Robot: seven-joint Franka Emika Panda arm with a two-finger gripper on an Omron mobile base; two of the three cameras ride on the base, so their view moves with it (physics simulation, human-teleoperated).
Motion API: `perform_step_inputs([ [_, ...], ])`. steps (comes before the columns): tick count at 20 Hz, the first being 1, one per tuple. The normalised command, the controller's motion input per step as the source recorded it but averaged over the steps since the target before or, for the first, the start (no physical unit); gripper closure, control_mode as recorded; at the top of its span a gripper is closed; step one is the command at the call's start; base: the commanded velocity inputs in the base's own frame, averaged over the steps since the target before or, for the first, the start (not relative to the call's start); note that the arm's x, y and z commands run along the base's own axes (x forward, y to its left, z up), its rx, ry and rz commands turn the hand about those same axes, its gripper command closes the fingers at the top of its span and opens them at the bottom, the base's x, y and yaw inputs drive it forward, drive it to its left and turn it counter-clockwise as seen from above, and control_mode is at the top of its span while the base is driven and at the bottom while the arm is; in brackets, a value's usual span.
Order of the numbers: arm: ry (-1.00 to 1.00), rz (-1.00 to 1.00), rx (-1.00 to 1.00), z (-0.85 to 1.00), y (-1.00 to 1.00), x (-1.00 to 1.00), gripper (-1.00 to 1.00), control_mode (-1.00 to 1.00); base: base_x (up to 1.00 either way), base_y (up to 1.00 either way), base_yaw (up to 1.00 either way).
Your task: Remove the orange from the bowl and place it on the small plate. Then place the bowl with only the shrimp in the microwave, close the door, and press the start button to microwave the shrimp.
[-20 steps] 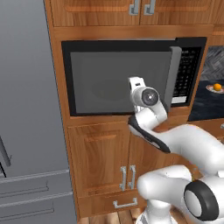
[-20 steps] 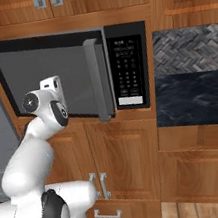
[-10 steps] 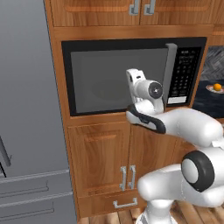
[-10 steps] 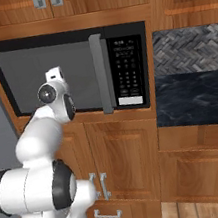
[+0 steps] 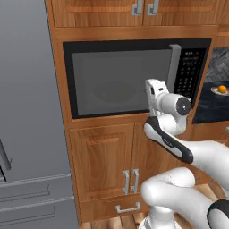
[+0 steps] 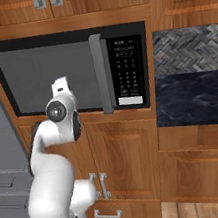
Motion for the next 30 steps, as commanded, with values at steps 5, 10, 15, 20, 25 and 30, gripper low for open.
perform_step_inputs([
  [5,0.00,-0.01,0.09,0.00,-0.87,-1.00,-1.00,-1.00,0.00,0.00,0.00],
  [10,0.00,-0.07,0.08,0.00,-1.00,-0.92,-1.00,-1.00,0.00,0.00,0.00],
  [15,0.00,-0.07,0.06,-0.03,-0.94,-0.51,-1.00,-1.00,0.00,0.00,0.00],
  [20,0.00,-0.01,0.11,-0.09,-0.13,0.21,-1.00,-1.00,0.00,0.00,0.00],
  [25,0.00,0.00,0.11,0.11,-0.16,0.27,-1.00,-1.00,0.00,0.00,0.00],
  [30,0.00,0.00,0.07,0.02,-0.31,0.12,-1.00,-1.00,0.00,0.00,0.00],
])
